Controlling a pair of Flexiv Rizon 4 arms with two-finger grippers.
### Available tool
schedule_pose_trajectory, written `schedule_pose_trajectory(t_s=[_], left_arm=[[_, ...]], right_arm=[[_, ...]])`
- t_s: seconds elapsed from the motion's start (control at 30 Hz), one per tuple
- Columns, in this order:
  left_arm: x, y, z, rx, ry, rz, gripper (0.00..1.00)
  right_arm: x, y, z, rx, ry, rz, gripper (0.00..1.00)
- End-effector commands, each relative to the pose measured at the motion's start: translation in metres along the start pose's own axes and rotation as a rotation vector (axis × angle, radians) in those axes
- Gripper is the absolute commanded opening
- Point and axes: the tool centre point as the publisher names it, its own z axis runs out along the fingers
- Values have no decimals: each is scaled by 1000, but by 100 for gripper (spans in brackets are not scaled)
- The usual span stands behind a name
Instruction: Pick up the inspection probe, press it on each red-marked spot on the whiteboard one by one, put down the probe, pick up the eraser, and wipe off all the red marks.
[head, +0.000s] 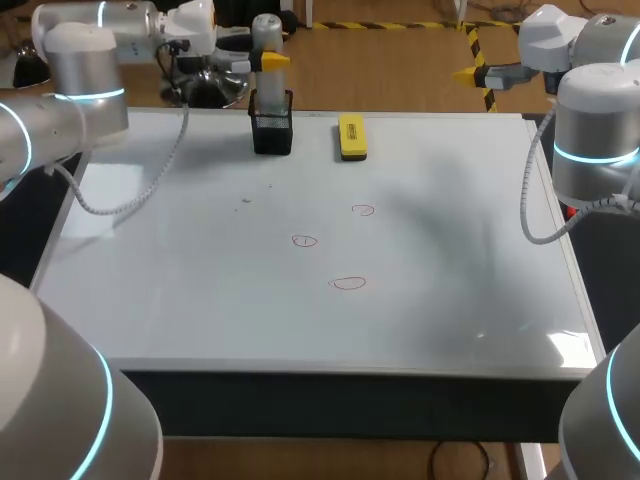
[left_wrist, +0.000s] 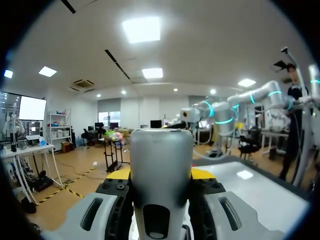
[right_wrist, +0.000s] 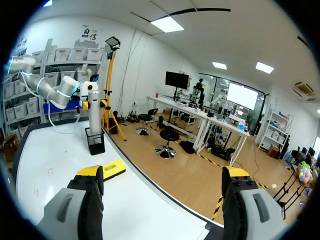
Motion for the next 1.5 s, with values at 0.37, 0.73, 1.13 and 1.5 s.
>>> schedule_pose_trajectory(t_s=[0.37,0.73,1.13,1.5], left_arm=[[8,-37,-5,-6,-53,36,0],[21,-58,-32,-2,-99,47,0],[35,-48,-81,-28,-189,40,0],[45,-23,-117,-55,-254,1,0]], right_arm=[[0,0,0,1,1,0,100],[0,0,0,1,1,0,100],[0,0,0,1,1,0,100],[0,0,0,1,1,0,100]])
